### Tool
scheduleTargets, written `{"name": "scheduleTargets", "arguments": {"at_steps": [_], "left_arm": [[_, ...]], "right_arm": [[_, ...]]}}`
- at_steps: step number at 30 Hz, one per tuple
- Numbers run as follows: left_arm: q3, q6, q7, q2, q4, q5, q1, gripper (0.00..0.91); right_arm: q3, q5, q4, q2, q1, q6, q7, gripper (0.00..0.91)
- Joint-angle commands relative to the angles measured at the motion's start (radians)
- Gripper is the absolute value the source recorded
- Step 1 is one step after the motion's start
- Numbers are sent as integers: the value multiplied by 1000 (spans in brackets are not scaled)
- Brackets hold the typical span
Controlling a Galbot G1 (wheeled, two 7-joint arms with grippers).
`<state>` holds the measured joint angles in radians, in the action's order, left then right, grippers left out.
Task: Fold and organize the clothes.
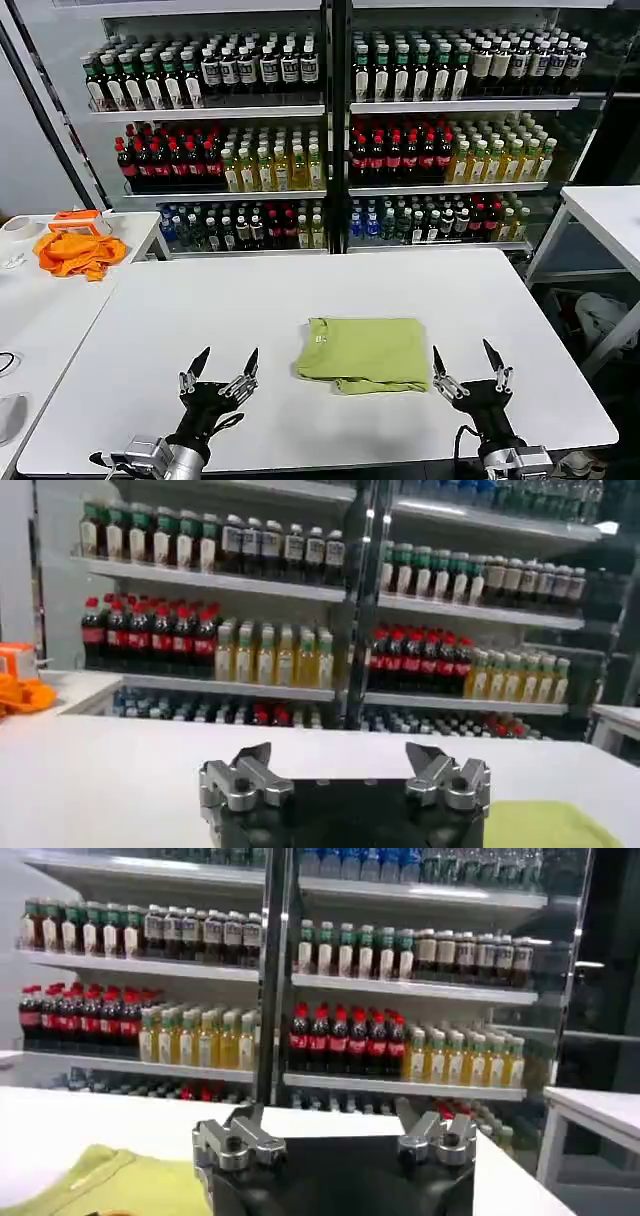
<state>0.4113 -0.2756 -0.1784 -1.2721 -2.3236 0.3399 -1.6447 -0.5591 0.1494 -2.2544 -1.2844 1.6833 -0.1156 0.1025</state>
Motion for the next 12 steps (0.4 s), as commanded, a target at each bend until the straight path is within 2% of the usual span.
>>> {"name": "scheduleTargets", "arguments": {"at_steps": [1, 5, 10, 12], "left_arm": [[4, 8, 13, 10, 5, -24, 11, 907], [38, 11, 19, 19, 17, -21, 30, 907], [45, 9, 23, 32, 29, -24, 47, 907], [44, 10, 25, 32, 33, -28, 54, 907]], "right_arm": [[2, -55, -32, -19, 30, 11, -10, 907], [11, -60, -28, -17, 32, 69, 35, 907], [7, -98, -40, -1, 58, 97, 48, 907], [12, -65, -33, 1, 50, 98, 70, 907]]}}
